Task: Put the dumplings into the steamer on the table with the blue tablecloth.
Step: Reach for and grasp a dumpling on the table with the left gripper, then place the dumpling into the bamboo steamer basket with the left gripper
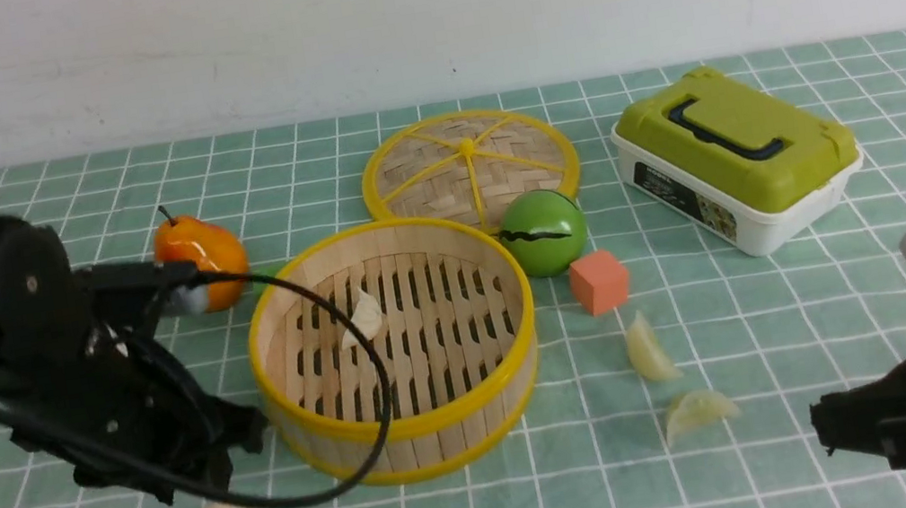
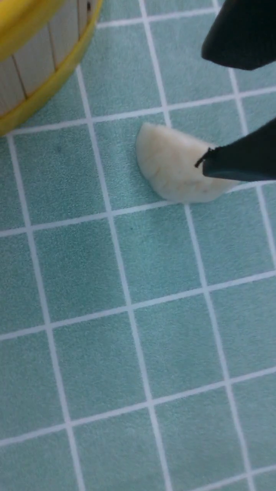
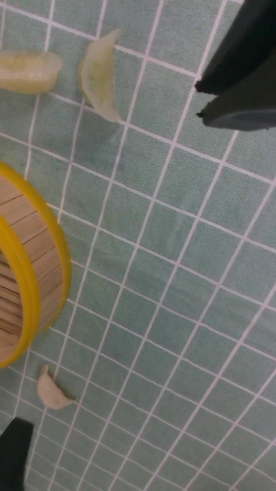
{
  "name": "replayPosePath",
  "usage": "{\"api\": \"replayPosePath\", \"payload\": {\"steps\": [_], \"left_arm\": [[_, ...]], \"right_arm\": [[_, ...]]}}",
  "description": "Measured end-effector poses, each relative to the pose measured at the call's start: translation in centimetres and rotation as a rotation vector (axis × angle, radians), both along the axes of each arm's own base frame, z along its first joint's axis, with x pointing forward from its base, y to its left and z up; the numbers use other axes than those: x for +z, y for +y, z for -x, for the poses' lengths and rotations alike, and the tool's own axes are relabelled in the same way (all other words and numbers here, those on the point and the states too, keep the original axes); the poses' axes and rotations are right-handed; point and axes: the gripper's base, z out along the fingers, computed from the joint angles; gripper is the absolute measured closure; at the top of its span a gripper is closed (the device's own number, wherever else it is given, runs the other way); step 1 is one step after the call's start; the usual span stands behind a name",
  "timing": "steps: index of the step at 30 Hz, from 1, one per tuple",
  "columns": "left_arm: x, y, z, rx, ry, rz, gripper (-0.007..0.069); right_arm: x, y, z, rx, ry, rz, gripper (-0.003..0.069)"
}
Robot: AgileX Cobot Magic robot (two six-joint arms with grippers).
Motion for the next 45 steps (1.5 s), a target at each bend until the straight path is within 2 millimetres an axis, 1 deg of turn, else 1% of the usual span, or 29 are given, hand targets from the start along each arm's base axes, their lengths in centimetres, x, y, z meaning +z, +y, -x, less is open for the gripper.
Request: {"api": "replayPosePath", "payload": {"steps": [4, 7, 9, 10, 11, 12, 14, 18, 20, 22, 23, 25, 26, 27, 28, 30, 32, 33, 34, 35, 36, 38, 41, 43, 44, 45], "left_arm": [[-2.1, -0.3, -0.6, -0.035, 0.021, 0.000, 0.0259], [-3.1, -0.4, -0.9, -0.046, 0.030, -0.006, 0.0252], [-4.0, -0.4, -1.2, -0.050, 0.041, -0.011, 0.0259], [-4.4, -0.5, -1.3, -0.052, 0.051, -0.014, 0.0288], [-4.5, -0.5, -1.3, -0.053, 0.052, -0.015, 0.0301], [-4.6, -0.5, -1.4, -0.052, 0.051, -0.014, 0.0363], [-4.5, -0.5, -1.4, -0.047, 0.047, -0.012, 0.0397], [-4.4, -0.5, -1.4, -0.038, 0.051, -0.009, 0.0388], [-4.0, -0.5, -1.2, -0.030, 0.091, -0.011, 0.0388], [-2.7, -0.5, -1.2, -0.010, 0.125, -0.005, 0.0388], [-1.5, -0.6, -1.2, 0.001, 0.126, 0.004, 0.0388], [1.9, -0.9, -1.7, 0.013, 0.073, 0.041, 0.0388], [2.9, -1.2, -1.8, 0.014, 0.053, 0.057, 0.0388], [5.4, -1.7, -2.1, 0.014, -0.015, 0.097, 0.0388], [7.7, -2.7, -2.5, 0.012, -0.077, 0.153, 0.0388], [10.5, -4.5, -3.2, -0.016, -0.171, 0.227, 0.0388], [11.9, -6.6, -4.1, -0.057, -0.226, 0.273, 0.0388], [12.1, -7.7, -4.7, -0.078, -0.237, 0.282, 0.0388], [11.8, -8.8, -5.3, -0.086, -0.231, 0.288, 0.0388], [11.4, -9.3, -5.8, -0.088, -0.224, 0.288, 0.0388], [10.3, -10.4, -6.7, -0.087, -0.204, 0.281, 0.0388], [8.1, -11.6, -8.3, -0.073, -0.173, 0.244, 0.0388], [4.3, -12.7, -10.7, -0.062, -0.131, 0.169, 0.0388], [2.6, -13.2, -11.6, -0.064, -0.116, 0.139, 0.0388], [2.3, -13.2, -11.8, -0.063, -0.114, 0.133, 0.0388], [1.4, -13.5, -12.4, -0.060, -0.107, 0.127, 0.0388]], "right_arm": [[0.0, 0.0, 0.0, -0.001, -0.002, -0.007, 0.0592], [0.1, 0.0, 0.0, -0.003, -0.002, -0.010, 0.0589], [0.1, 0.0, 0.0, -0.003, -0.002, -0.010, 0.0587], [0.1, 0.0, 0.0, -0.003, -0.002, -0.010, 0.0586], [0.1, 0.0, 0.0, -0.003, -0.002, -0.010, 0.0585], [0.1, 0.0, 0.0, -0.002, -0.003, -0.009, 0.0584], [0.1, 0.0, 0.0, -0.002, -0.003, -0.009, 0.0582], [0.1, 0.0, 0.0, -0.002, -0.003, -0.009, 0.0578], [0.1, 0.0, 0.0, -0.002, -0.003, -0.009, 0.0575], [0.1, 0.0, 0.0, -0.002, -0.003, -0.009, 0.0575], [0.0, 0.0, 0.0, -0.002, -0.002, -0.009, 0.0575], [0.0, 0.0, 0.0, -0.003, -0.002, -0.011, 0.0575], [0.0, 0.0, -0.1, -0.003, -0.001, -0.011, 0.0575], [0.0, 0.1, -0.1, -0.003, 0.001, -0.011, 0.0575], [0.0, 0.1, -0.1, -0.003, 0.003, -0.011, 0.0574], [-0.2, 0.1, -0.2, -0.003, 0.011, -0.009, 0.0573], [-0.3, 0.1, -0.2, -0.001, 0.013, -0.008, 0.0573], [-0.3, 0.1, -0.2, -0.001, 0.014, -0.008, 0.0573], [-0.3, 0.1, -0.3, -0.001, 0.015, -0.008, 0.0573], [-0.3, 0.1, -0.3, -0.001, 0.016, -0.008, 0.0573], [-0.3, 0.1, -0.3, -0.001, 0.016, -0.008, 0.0573], [-0.3, 0.1, -0.3, -0.001, 0.017, -0.008, 0.0573], [-0.3, 0.1, -0.3, -0.001, 0.017, -0.008, 0.0569], [-0.3, 0.1, -0.3, -0.001, 0.017, -0.008, 0.0568], [-0.3, 0.1, -0.3, -0.001, 0.017, -0.008, 0.0567], [-0.3, 0.1, -0.2, 0.003, 0.020, -0.010, 0.0566]]}}
